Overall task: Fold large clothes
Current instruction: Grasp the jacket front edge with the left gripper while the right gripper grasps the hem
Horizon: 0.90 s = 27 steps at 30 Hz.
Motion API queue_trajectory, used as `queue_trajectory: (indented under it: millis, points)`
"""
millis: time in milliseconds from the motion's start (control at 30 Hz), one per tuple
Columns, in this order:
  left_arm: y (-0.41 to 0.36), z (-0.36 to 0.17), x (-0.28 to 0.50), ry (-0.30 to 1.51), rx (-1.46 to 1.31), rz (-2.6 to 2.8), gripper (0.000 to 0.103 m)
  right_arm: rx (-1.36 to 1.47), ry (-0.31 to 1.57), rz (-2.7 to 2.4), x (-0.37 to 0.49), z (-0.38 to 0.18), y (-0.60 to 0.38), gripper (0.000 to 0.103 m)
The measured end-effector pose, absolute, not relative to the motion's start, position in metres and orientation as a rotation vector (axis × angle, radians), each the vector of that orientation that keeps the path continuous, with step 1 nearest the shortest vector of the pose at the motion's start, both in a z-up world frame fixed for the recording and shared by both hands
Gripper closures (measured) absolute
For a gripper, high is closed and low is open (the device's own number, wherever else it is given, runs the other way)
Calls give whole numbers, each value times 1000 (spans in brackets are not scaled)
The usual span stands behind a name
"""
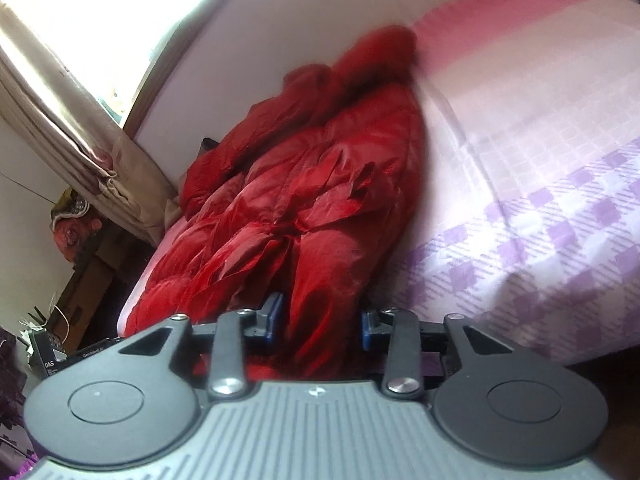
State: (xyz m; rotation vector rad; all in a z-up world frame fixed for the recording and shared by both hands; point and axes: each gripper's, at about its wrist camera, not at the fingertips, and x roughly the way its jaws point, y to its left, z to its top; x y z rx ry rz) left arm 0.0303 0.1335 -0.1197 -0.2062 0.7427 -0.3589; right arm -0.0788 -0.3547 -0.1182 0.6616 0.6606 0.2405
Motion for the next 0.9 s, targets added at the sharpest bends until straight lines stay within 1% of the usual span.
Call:
queue_trajectory:
  millis: [33,67,100,133,167,233,267,433,700,767,800,900]
  points:
    - [133,-121,32,752,-214,-366,54,643,661,235,-78,-118,-352,70]
    - [133,-121,32,758,-216,-372,65,630,657,231,-78,-117,-350,78]
    - [132,-119,31,754,-216,-365,70,623,650,230,-78,-116,-349,81]
    - [132,-116,29,748,-218,-358,77,622,641,231,-79,-115,-350,86]
    - [132,-113,28,745,-225,-354,82,617,628,232,-80,-113,-350,88]
    - [132,-107,25,738,-247,-337,87,619,612,242,-83,-110,-351,90]
    - [133,-103,23,734,-258,-329,89,629,602,254,-84,-108,-352,90]
    - [133,-92,10,703,-264,-320,89,640,572,282,-89,-96,-357,91]
    - [133,-91,-3,702,-243,-318,89,668,599,284,-100,-104,-365,91]
    - [132,-91,-2,696,-226,-317,89,626,608,284,-101,-103,-363,91]
    - [131,-93,-1,696,-216,-316,89,608,621,278,-99,-103,-363,90]
    - [128,-96,2,691,-197,-316,87,634,652,286,-96,-106,-367,85]
